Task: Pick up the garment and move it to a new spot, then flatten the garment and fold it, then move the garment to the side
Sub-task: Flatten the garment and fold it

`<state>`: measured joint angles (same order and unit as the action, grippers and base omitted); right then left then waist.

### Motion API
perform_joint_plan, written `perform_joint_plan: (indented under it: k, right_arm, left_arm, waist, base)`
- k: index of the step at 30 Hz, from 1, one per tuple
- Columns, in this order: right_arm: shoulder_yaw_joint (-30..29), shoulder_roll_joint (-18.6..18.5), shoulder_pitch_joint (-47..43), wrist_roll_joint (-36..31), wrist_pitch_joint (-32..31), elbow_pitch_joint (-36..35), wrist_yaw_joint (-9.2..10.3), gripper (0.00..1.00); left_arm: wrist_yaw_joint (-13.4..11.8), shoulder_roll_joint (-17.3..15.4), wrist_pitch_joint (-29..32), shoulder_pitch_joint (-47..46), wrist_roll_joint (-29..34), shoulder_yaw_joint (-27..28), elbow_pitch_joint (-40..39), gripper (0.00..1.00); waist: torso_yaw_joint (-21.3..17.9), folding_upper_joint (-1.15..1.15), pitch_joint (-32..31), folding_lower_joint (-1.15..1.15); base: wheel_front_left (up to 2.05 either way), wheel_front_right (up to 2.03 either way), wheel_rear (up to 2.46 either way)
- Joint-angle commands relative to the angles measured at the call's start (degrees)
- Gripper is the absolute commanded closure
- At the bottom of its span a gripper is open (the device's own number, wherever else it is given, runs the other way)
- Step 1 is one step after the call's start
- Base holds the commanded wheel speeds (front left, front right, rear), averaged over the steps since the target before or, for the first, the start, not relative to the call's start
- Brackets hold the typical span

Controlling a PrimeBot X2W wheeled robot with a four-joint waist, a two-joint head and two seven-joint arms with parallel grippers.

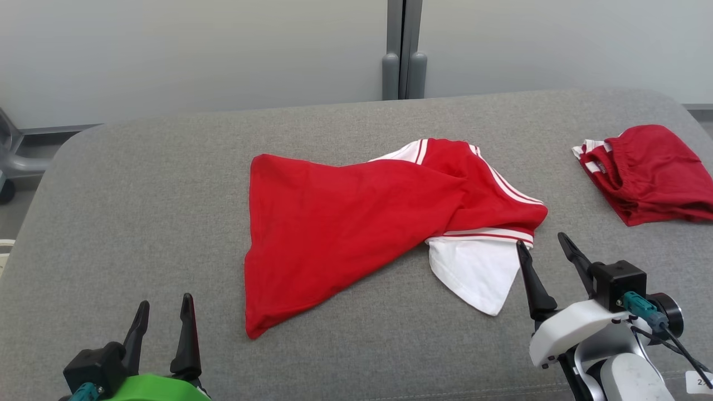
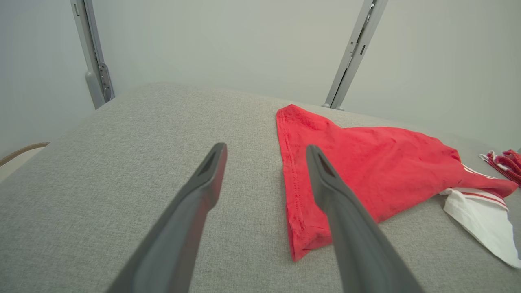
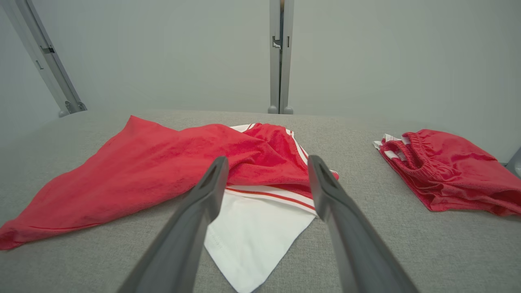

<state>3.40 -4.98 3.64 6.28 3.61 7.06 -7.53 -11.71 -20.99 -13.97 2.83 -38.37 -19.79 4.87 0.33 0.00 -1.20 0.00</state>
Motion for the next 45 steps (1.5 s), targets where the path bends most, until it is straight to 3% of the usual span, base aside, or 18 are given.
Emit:
perform_joint_plan:
  k: [1,15,31,37,45]
  right_arm:
    - [-0.2,0.1,-0.9,-0.6,-0.4,-0.8,0.09,0.0]
    - [-0.6,0.9,-2.3,-0.9,-1.2,-2.8,0.09,0.0]
    - [-0.7,0.8,-2.1,-1.2,-1.5,-3.2,0.09,0.0]
    - [-4.5,1.4,-1.4,1.4,-2.6,0.9,0.09,0.0]
    - [-10.0,2.0,1.8,5.0,-3.9,11.7,0.08,0.0]
  left_arm:
    - [-0.4,-0.4,-0.2,0.6,-0.2,0.4,0.1,0.0]
    - [-1.3,-1.1,1.5,1.5,0.4,-0.9,-1.4,0.0]
    - [-0.6,-1.3,2.0,0.5,0.5,-2.0,-0.9,0.0]
    - [-0.6,-1.2,2.2,-0.7,0.9,-2.7,-0.6,0.0]
    - [0.0,-0.4,2.3,-3.3,1.5,-3.9,0.0,0.0]
  waist:
    - [-0.1,0.0,-0.3,0.0]
    - [0.0,0.0,-0.6,0.0]
    - [1.3,0.0,0.3,0.0]
    - [2.0,0.0,1.5,0.0]
    - [4.2,0.0,5.0,0.0]
  base:
    - [0.0,0.0,0.0]
    - [0.0,0.0,0.0]
    - [0.0,0.0,0.0]
    - [0.0,0.0,0.0]
    - [0.0,0.0,0.0]
